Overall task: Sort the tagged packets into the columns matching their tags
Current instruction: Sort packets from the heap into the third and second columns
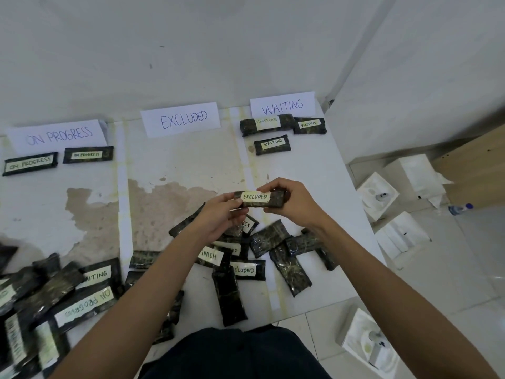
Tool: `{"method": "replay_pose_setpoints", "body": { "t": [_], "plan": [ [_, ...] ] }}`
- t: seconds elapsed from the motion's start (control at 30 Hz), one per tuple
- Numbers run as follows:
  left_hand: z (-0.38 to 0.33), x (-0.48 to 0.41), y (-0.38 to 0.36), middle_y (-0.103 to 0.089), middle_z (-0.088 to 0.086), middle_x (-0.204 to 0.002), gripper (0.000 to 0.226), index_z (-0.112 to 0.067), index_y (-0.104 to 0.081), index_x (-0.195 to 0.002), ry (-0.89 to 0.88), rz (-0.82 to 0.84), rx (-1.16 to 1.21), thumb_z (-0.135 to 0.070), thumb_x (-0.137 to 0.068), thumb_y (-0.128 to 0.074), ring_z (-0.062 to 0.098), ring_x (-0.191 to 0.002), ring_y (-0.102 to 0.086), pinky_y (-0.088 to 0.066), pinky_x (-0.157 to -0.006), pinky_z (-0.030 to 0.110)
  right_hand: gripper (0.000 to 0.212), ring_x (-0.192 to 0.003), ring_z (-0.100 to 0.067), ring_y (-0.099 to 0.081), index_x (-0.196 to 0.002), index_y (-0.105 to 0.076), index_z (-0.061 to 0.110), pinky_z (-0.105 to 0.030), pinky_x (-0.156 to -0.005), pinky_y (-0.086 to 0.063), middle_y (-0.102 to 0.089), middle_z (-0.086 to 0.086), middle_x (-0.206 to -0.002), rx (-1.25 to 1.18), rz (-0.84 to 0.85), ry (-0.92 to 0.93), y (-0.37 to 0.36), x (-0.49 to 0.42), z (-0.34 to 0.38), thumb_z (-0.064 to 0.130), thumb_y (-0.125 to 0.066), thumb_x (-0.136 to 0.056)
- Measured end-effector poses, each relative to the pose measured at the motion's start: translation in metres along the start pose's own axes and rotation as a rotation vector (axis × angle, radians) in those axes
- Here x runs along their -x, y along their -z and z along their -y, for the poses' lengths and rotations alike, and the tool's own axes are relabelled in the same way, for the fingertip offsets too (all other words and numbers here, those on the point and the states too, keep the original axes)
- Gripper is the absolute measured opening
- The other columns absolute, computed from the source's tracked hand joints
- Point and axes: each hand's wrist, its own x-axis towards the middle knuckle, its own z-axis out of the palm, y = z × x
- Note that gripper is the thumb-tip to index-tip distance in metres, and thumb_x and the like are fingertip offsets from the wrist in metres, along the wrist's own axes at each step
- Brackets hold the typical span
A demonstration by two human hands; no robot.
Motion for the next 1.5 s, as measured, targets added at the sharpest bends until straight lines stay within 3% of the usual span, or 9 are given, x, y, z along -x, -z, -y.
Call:
{"method": "replay_pose_setpoints", "body": {
  "t": [0.17, 0.33, 0.47, 0.6, 0.77, 0.87, 0.97, 1.23, 1.5],
  "plan": [
    [-0.003, -0.005, 0.006, -0.067, 0.012, -0.1, 0.035, -0.002, -0.047, -0.126, -0.075, -0.063, -0.03, -0.002, -0.091, -0.054, 0.018, -0.078, -0.067, -0.057, -0.062, 0.023, 0.05, -0.098, -0.013, -0.064, -0.107, -0.063, 0.026, -0.026, -0.082, -0.056, -0.067, 0.002, -0.108, 0.069, 0.025, -0.086, 0.003, -0.001, -0.005, 0.004, -0.082, -0.066],
    [-0.003, -0.01, 0.008, -0.066, 0.014, -0.102, 0.035, 0.0, -0.046, -0.125, -0.107, -0.094, -0.072, -0.002, -0.091, -0.054, 0.018, -0.077, -0.068, -0.056, -0.06, 0.021, 0.048, -0.1, -0.012, -0.054, -0.119, -0.059, 0.021, -0.015, -0.085, -0.041, -0.062, 0.001, -0.117, 0.427, 0.001, 0.014, -0.003, -0.013, -0.008, 0.01, -0.076, -0.075],
    [-0.006, -0.014, 0.011, -0.066, 0.011, -0.098, 0.032, 0.0, -0.047, -0.123, -0.142, -0.123, -0.109, -0.002, -0.091, -0.054, 0.017, -0.076, -0.068, -0.055, -0.058, 0.02, 0.051, -0.105, -0.019, -0.043, -0.125, -0.056, 0.017, -0.03, -0.092, -0.037, -0.06, 0.0, -0.117, 0.722, 0.025, 0.104, -0.009, -0.026, -0.008, 0.022, -0.075, -0.078],
    [-0.016, -0.02, 0.019, -0.066, 0.008, -0.097, 0.03, -0.001, -0.049, -0.121, -0.183, -0.175, -0.168, -0.004, -0.091, -0.055, 0.02, -0.079, -0.069, -0.055, -0.064, 0.024, 0.05, -0.102, -0.025, -0.047, -0.124, -0.057, 0.012, -0.033, -0.092, -0.039, -0.056, -0.007, -0.116, 0.812, 0.03, 0.165, -0.021, -0.048, -0.007, 0.018, -0.074, -0.078],
    [-0.043, -0.034, 0.046, -0.061, -0.001, -0.108, 0.038, -0.015, -0.048, -0.13, -0.382, -0.32, -0.704, -0.016, -0.093, -0.053, 0.018, -0.093, -0.061, -0.047, -0.074, 0.027, 0.047, -0.109, -0.028, -0.046, -0.126, -0.054, 0.008, -0.034, -0.095, -0.038, -0.052, -0.011, -0.119, 0.852, 0.032, 0.155, -0.031, -0.098, 0.007, 0.012, -0.068, -0.082],
    [-0.055, -0.051, 0.073, -0.049, 0.007, -0.133, 0.05, -0.017, -0.038, -0.139, -0.463, -0.368, -1.075, -0.021, -0.092, -0.053, 0.026, -0.12, -0.047, -0.042, -0.096, 0.04, 0.047, -0.111, -0.029, -0.045, -0.126, -0.053, 0.007, -0.035, -0.096, -0.038, -0.051, -0.012, -0.119, 0.876, 0.038, 0.14, -0.037, -0.134, 0.011, 0.01, -0.067, -0.082],
    [-0.068, -0.069, 0.093, -0.039, 0.013, -0.143, 0.057, -0.014, -0.032, -0.144, -0.465, -0.436, -1.308, -0.021, -0.091, -0.053, 0.034, -0.129, -0.035, -0.039, -0.1, 0.047, 0.045, -0.111, -0.03, -0.045, -0.126, -0.053, 0.007, -0.039, -0.094, -0.042, -0.051, -0.013, -0.12, 0.929, 0.056, 0.124, -0.043, -0.171, 0.012, 0.009, -0.066, -0.082],
    [-0.089, -0.118, 0.118, -0.02, 0.013, -0.155, 0.06, -0.013, -0.024, -0.147, -0.507, -0.472, -1.464, -0.024, -0.093, -0.048, 0.032, -0.143, -0.015, -0.025, -0.111, 0.047, 0.045, -0.112, -0.028, -0.042, -0.128, -0.051, 0.007, -0.035, -0.094, -0.042, -0.048, -0.012, -0.122, 1.024, 0.074, 0.088, -0.042, -0.245, 0.005, -0.002, -0.056, -0.084],
    [-0.095, -0.148, 0.127, -0.022, 0.019, -0.153, 0.059, -0.007, -0.032, -0.143, -0.555, -0.463, -1.499, -0.023, -0.09, -0.053, 0.039, -0.14, -0.02, -0.029, -0.109, 0.052, 0.047, -0.112, -0.027, -0.043, -0.13, -0.05, 0.009, -0.035, -0.093, -0.042, -0.048, -0.012, -0.124, 1.029, 0.081, 0.066, -0.044, -0.276, -0.01, 0.0, -0.06, -0.085]
  ]
}}
